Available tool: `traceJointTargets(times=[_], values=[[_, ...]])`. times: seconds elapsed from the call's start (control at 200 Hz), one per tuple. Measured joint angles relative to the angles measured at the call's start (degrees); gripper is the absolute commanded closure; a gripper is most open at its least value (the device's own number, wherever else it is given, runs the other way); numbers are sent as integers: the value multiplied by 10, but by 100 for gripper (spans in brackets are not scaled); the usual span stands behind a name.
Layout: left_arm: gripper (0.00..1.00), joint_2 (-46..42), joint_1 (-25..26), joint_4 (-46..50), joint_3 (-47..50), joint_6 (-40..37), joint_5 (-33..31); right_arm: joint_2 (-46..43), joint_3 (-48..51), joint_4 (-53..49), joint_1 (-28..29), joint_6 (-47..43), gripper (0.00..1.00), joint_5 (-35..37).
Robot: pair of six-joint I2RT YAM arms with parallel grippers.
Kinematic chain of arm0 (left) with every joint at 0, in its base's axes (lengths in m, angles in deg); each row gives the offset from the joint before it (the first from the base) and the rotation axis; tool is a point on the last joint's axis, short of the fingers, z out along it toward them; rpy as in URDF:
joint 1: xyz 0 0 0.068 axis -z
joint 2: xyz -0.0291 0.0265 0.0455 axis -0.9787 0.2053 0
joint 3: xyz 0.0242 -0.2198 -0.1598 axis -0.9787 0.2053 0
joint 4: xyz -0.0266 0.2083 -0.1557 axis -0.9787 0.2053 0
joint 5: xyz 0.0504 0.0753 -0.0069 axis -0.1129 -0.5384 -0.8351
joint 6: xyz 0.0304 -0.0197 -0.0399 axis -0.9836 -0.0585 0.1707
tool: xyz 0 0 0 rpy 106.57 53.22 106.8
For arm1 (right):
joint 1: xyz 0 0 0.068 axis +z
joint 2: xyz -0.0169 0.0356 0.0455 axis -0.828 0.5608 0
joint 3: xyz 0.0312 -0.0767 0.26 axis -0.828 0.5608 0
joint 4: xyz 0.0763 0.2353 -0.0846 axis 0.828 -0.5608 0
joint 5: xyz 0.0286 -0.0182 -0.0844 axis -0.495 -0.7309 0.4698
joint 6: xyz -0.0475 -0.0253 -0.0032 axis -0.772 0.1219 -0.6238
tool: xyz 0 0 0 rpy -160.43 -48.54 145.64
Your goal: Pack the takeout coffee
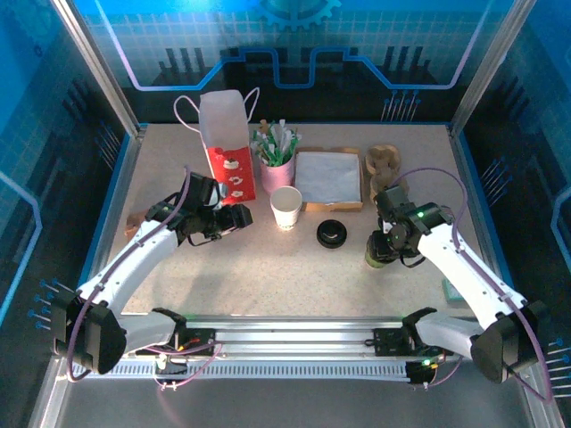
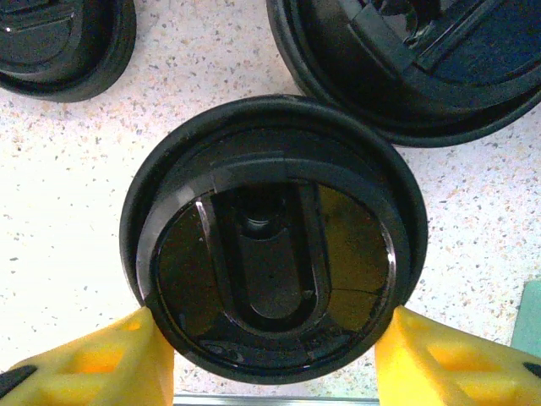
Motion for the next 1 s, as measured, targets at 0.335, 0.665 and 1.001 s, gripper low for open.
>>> traceJointTargets(times=[0.335, 0.665, 1.001], values=[[36, 0, 0, 0, 0, 0, 0, 6, 0, 13, -3, 1, 33, 0], [35, 0, 0, 1, -14, 0, 0, 7, -3, 13, -5, 0, 34, -1], [35, 3, 0, 1, -15, 0, 0, 11, -17, 13, -5, -10, 39, -9]])
